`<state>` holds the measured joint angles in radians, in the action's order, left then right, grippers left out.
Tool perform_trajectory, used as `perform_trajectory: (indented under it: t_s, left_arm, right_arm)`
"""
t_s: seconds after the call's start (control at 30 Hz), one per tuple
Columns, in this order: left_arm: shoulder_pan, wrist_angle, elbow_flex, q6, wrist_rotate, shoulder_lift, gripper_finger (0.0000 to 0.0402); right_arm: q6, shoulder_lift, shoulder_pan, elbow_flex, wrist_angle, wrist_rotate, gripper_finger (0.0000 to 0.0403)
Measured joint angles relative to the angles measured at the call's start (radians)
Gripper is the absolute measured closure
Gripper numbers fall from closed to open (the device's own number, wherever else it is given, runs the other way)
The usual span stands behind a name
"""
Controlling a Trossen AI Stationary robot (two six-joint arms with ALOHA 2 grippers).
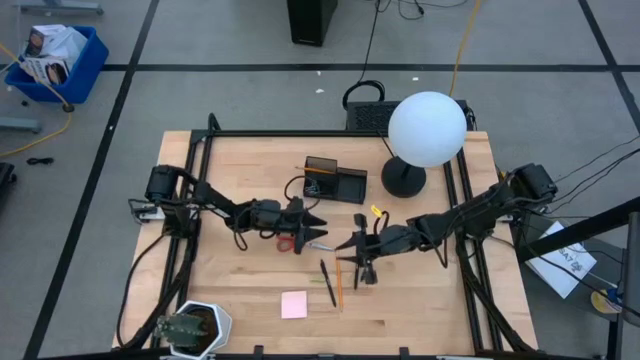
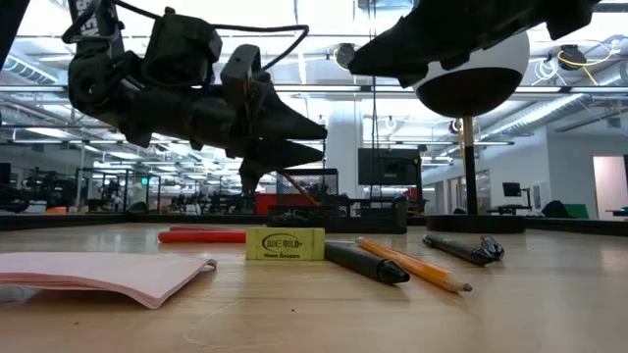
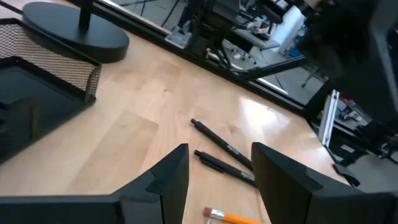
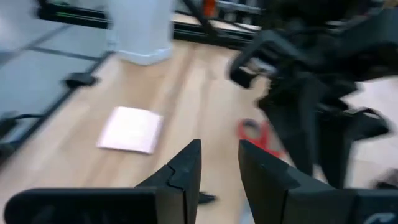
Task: Pick and place office supplies into organizer
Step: Put the green eraser into the black desk organizer
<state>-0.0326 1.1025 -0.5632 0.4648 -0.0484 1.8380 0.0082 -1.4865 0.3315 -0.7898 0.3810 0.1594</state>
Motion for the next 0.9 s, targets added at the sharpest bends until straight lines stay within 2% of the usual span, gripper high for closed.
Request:
perform_trajectory:
  t_s: [0.23, 0.37, 0.43, 0.6, 0.73, 0.9]
  left_arm:
    - [0.0, -0.026, 0.0, -0.075, 0.052, -0.067, 0.0222]
    - [-0.008, -0.173, 0.0, -0.1, 0.046, -0.196, 0.0222]
    - [-0.025, -0.302, 0.002, -0.143, 0.071, -0.284, 0.0222]
    - [-0.097, -0.614, 0.008, -0.205, 0.264, -0.491, 0.0222]
    - [-0.18, -0.76, 0.008, -0.198, 0.397, -0.585, 0.0222]
    - [-0.256, -0.856, 0.008, -0.218, 0.549, -0.677, 0.0222]
  right_arm:
    - [0.011, -0.071, 0.017, 0.0, 0.034, -0.001, 0.0301]
    - [0.036, -0.142, 0.024, 0.0, 0.119, 0.0, 0.0301]
    - [0.033, -0.186, 0.031, 0.0, 0.182, -0.001, 0.0301]
    - [0.037, -0.278, 0.033, 0.0, 0.272, -0.005, 0.03]
    - [0.033, -0.344, 0.05, -0.008, 0.325, -0.002, 0.03]
    - [0.035, -0.418, 0.081, -0.099, 0.285, 0.036, 0.03]
